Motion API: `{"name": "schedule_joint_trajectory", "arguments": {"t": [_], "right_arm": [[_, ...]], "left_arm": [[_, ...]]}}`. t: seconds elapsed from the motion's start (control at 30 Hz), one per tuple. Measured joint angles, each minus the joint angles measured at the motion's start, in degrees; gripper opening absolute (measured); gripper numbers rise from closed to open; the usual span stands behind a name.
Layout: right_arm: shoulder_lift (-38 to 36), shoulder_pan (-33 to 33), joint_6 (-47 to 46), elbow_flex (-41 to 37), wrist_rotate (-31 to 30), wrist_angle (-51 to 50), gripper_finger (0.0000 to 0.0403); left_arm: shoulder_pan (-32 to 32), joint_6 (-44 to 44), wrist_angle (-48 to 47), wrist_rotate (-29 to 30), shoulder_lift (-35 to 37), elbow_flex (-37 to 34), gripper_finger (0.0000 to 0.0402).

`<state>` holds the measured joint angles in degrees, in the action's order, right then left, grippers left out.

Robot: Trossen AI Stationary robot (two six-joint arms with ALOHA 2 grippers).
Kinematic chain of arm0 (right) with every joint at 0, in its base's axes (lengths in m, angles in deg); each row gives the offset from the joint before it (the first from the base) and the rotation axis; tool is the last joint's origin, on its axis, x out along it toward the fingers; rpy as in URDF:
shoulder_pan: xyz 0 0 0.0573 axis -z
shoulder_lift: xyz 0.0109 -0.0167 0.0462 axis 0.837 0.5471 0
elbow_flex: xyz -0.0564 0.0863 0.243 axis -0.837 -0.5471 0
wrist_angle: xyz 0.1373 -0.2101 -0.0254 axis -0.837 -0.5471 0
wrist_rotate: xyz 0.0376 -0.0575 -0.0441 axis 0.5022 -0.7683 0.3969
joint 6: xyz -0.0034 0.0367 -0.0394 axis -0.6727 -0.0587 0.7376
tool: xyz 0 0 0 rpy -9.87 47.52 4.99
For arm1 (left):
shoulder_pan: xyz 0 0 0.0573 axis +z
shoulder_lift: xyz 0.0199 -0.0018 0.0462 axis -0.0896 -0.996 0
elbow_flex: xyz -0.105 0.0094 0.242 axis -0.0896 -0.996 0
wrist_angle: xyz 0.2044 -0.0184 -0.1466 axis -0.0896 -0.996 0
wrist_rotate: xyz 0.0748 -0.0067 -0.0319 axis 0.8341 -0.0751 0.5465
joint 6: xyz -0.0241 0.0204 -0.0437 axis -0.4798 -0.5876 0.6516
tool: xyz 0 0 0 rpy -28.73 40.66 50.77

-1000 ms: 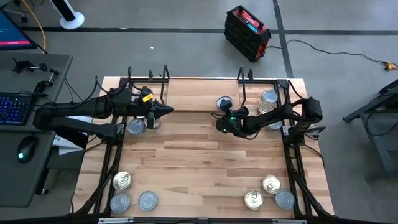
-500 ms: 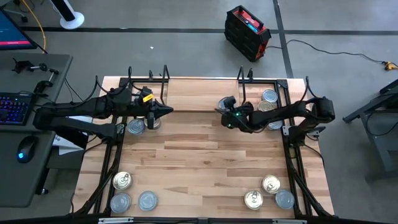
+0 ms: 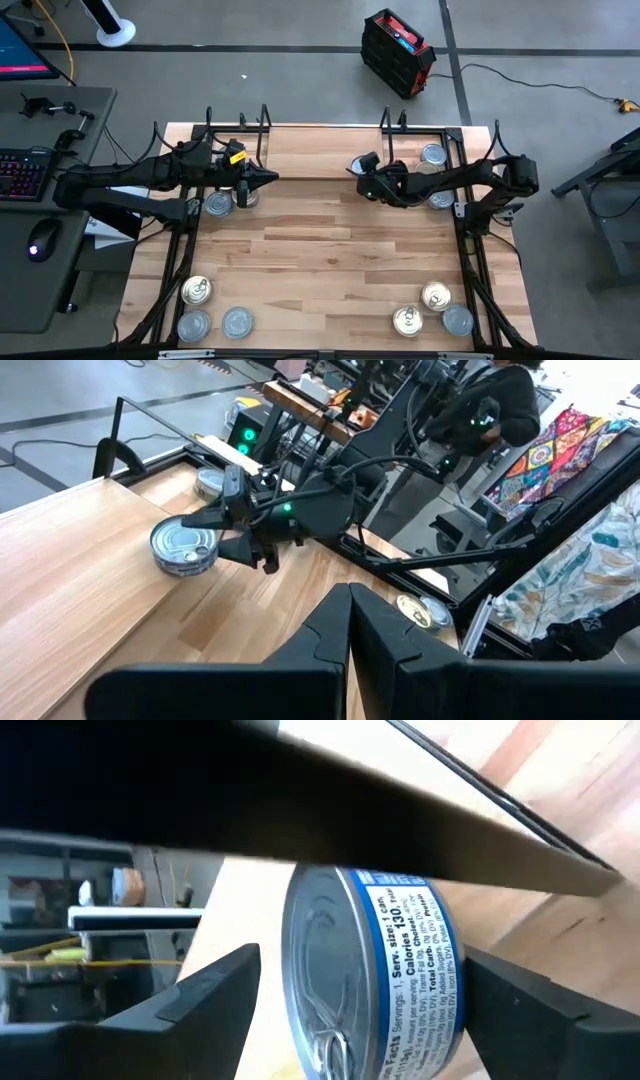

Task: Stack canned seafood by type on shelf
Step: Put the blue tuna can on the shelf

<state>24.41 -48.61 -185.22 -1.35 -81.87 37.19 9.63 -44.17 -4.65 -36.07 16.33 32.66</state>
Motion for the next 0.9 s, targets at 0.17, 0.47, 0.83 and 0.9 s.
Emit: {"name": "schedule_joint_trajectory", "arguments": {"t": [0.17, 0.47, 0.83, 0.9], "right_arm": [[0.0, 0.2, -2.3, 0.0, -1.2, -0.1, 0.0307], [0.0, 1.2, -0.5, 2.4, 2.1, -3.5, 0.0307], [0.0, 3.8, 6.0, 17.4, 5.4, -31.5, 0.0307], [0.0, 3.5, 12.9, 19.5, 6.1, -32.2, 0.0307]], "left_arm": [[0.0, 0.0, 0.0, 0.0, 0.0, 0.0, 0.0001], [0.0, 0.0, 0.0, 0.0, 0.0, 0.0, 0.0001], [0.0, -1.4, 0.0, 0.0, 0.0, 0.0, 0.0001], [0.0, -1.4, 0.0, 0.0, 0.0, 0.0, 0.0001]]}}
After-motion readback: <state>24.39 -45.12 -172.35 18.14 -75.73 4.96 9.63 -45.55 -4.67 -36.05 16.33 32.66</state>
